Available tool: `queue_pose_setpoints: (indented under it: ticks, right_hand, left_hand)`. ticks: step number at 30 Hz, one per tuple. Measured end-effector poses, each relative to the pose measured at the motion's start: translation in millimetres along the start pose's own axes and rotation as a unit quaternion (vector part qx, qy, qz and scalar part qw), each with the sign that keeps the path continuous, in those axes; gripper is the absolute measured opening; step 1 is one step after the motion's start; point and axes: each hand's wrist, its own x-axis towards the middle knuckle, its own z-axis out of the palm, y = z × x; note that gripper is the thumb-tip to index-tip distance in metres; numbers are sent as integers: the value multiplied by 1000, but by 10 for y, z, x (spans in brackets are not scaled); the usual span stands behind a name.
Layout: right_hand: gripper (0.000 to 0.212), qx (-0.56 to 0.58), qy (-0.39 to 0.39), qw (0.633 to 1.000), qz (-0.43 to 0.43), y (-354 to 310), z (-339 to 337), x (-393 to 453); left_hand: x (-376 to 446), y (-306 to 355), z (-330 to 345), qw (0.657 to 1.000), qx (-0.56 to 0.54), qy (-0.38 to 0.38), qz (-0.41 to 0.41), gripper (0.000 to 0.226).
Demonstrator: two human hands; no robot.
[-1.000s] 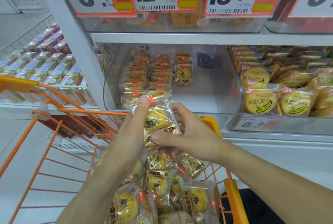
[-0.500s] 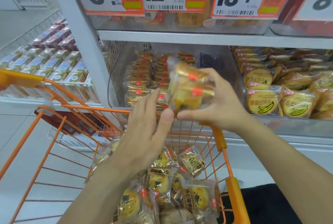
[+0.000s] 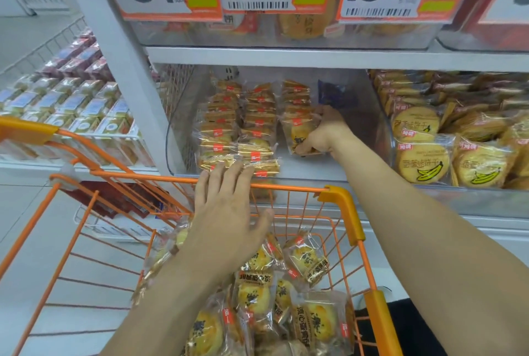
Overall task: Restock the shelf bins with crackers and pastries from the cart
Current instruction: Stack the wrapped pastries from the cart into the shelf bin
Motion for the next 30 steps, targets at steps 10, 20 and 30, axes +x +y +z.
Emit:
queue_pose_setpoints:
  ticks: [10,20,30]
  right_hand:
    - [72,-13,24,1000,10,7,21,13]
    - [34,-50,-51,996,-60,-48,-22,-196]
    - [42,-102,64,981,-154,-409,-471,-829]
  left_hand:
    - [18,4,-3,1000,-9,0,1,79]
    - [25,17,-27,1000,-6,-17,-9,77]
    - [16,19,-239,996,-87,18,16,55]
